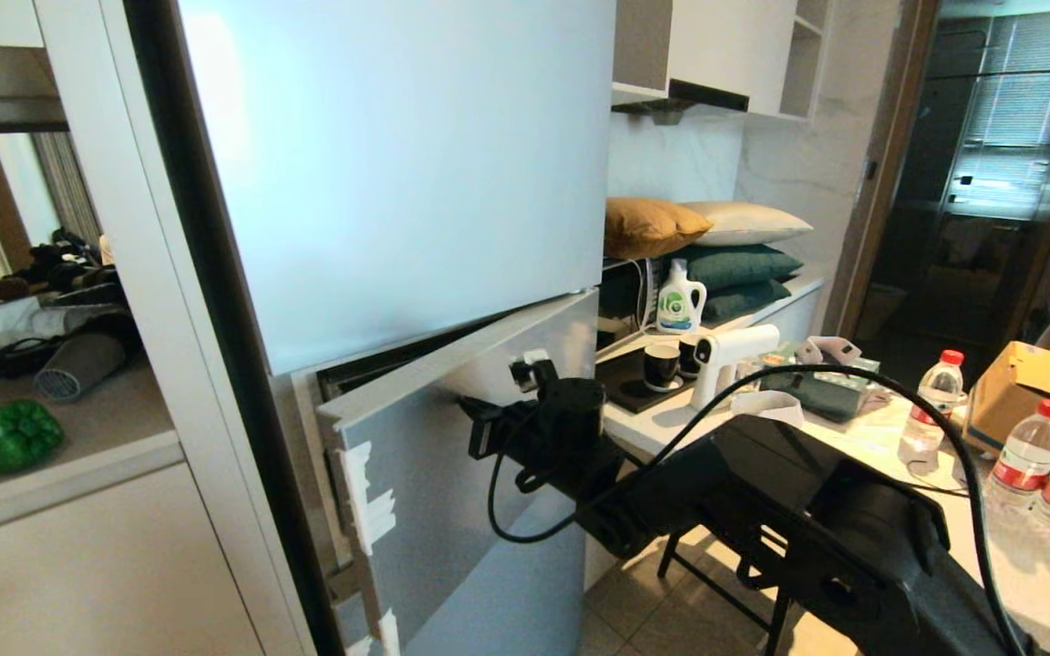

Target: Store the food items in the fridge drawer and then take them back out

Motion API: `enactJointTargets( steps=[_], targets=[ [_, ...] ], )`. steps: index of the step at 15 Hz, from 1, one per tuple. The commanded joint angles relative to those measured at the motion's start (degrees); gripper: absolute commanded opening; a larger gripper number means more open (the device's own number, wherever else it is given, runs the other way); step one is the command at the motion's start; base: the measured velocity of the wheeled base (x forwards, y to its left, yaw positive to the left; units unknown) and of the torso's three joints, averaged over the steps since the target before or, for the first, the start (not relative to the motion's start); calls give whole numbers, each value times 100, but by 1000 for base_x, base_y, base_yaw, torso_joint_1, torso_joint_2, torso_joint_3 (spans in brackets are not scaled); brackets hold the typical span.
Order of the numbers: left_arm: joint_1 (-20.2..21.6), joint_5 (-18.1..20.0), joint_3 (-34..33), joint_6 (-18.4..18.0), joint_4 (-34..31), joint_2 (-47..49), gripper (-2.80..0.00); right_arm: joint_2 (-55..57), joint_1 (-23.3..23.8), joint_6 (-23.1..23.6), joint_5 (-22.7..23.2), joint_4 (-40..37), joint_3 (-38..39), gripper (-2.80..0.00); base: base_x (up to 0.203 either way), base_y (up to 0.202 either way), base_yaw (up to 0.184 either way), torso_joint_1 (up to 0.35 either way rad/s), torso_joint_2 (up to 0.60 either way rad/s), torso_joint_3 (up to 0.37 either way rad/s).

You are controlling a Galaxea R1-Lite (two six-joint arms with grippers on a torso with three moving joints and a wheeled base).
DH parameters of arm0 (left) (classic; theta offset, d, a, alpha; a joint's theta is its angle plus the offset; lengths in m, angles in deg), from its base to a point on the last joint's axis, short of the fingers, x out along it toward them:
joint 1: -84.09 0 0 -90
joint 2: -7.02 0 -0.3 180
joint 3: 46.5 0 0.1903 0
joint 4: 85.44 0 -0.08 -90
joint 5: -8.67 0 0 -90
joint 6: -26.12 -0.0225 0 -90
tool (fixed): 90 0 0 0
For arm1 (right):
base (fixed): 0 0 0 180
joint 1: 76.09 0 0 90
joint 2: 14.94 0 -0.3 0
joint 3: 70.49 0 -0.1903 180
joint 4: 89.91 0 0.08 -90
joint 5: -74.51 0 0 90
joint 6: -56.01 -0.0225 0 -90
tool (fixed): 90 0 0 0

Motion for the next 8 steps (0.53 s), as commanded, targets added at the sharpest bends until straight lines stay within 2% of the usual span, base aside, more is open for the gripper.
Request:
enactJointTargets(
  steps=[1,4,8],
  targets=[
    [0,0,0,0,-5,-4,-280,155,-13,35,0,32,-155,-280,0,0,0,0,0,0],
    [0,0,0,0,-5,-3,-280,282,-45,478,-51,41,-251,-280,0,0,0,0,0,0],
    [0,0,0,0,-5,-11,-280,650,-116,576,-491,33,-1114,-280,0,0,0,0,0,0]
  ],
)
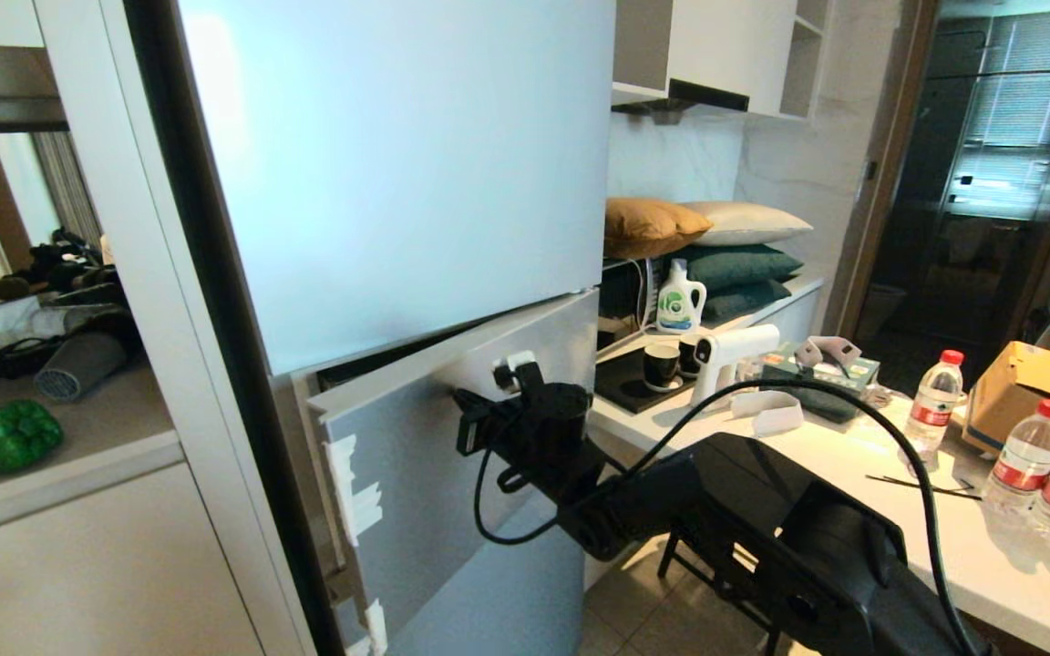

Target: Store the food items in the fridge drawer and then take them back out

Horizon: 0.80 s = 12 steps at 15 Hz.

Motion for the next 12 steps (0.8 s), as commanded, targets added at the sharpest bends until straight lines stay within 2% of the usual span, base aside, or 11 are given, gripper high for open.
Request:
enactJointTargets(
  steps=[1,12],
  targets=[
    [1,0,0,0,-5,-10,-280,249,-15,-6,-45,35,-392,-280,0,0,0,0,0,0],
    [0,0,0,0,-5,-3,-280,355,-7,153,-159,54,-513,-280,0,0,0,0,0,0]
  ],
)
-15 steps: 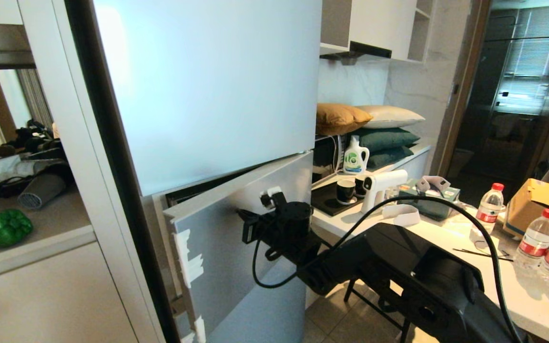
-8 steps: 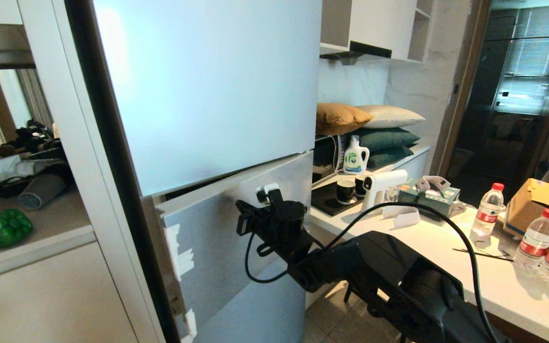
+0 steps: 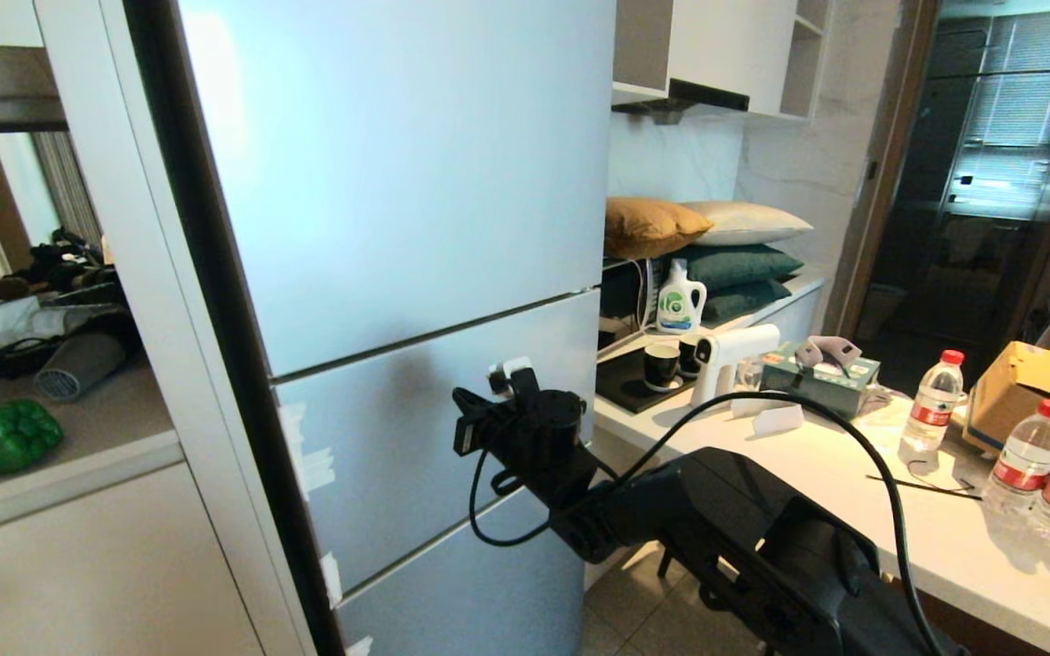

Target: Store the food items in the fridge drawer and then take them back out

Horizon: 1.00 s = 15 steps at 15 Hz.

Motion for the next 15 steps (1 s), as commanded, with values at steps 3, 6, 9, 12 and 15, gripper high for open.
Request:
enactJointTargets(
  steps=[3,6,9,12,15],
  targets=[
    [0,0,0,3,-5,-8,-280,-544,-14,-5,-370,42,714,-280,0,0,0,0,0,0],
    [7,0,0,0,-5,-10,-280,-2143,-94,-101,-411,55,2558,-280,0,0,0,0,0,0],
    [5,0,0,0,-5,-7,-280,-4253,-190,-15,-453,55,4489,-280,0,0,0,0,0,0],
    [0,0,0,0,-5,-6,-280,-6289,-66,304,-710,7,6504,-280,0,0,0,0,0,0],
    [0,0,0,0,-5,-10,-280,-8141,556,608,-919,-380,8178,-280,0,0,0,0,0,0]
  ],
)
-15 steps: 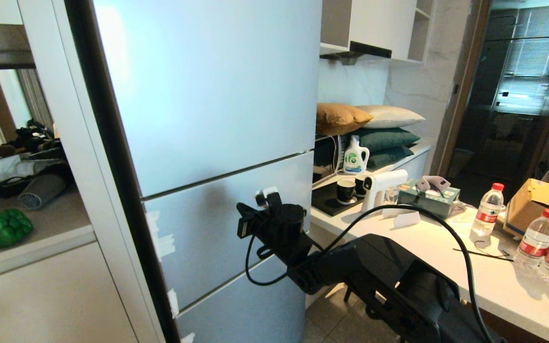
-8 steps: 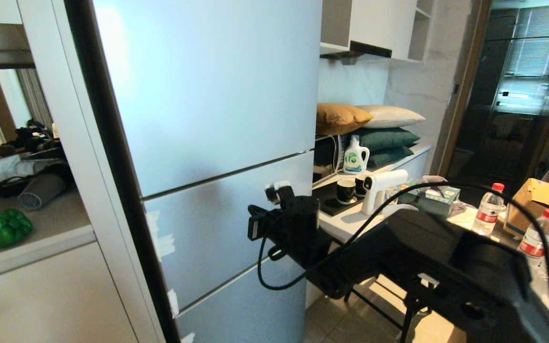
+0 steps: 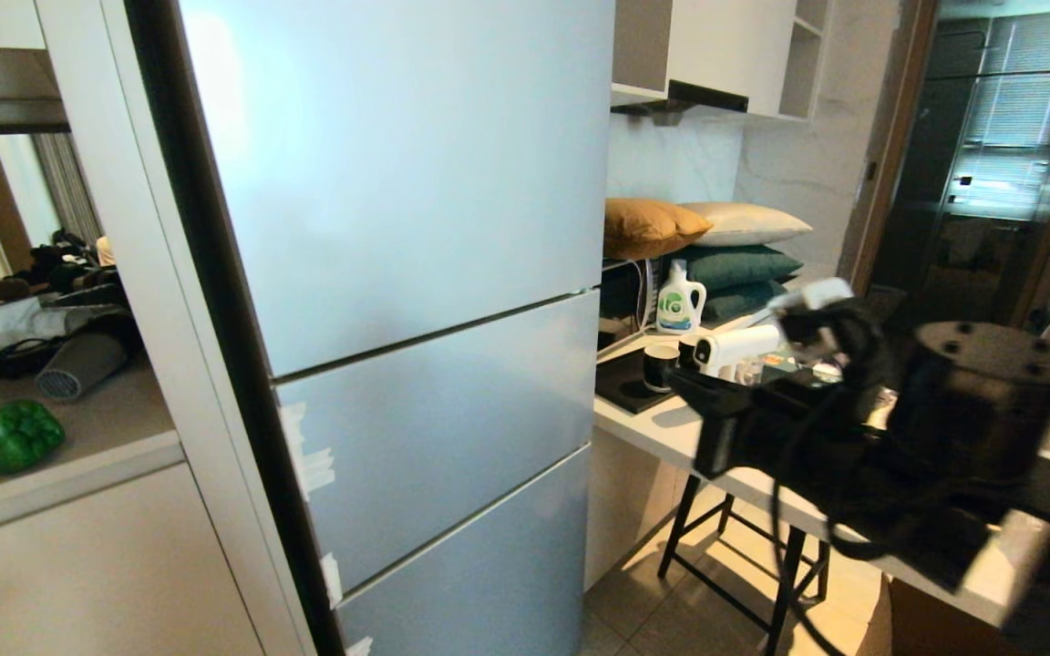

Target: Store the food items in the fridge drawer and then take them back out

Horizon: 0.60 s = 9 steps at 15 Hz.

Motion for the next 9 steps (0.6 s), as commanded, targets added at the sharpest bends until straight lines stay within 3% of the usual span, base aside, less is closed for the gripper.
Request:
enactJointTargets(
  steps=[1,4,5,9],
  targets=[
    [0,0,0,0,-5,-11,-280,-1681,537,56,-5,-271,840,-280,0,0,0,0,0,0],
    [0,0,0,0,-5,-11,-280,-3193,1987,151,444,-1409,1897,-280,0,0,0,0,0,0],
    [0,0,0,0,-5,-7,-280,-3644,2282,166,628,-1777,2182,-280,0,0,0,0,0,0],
    [0,0,0,0,-5,-2,-280,-5475,2772,252,949,-2815,3060,-280,0,0,0,0,0,0]
  ],
)
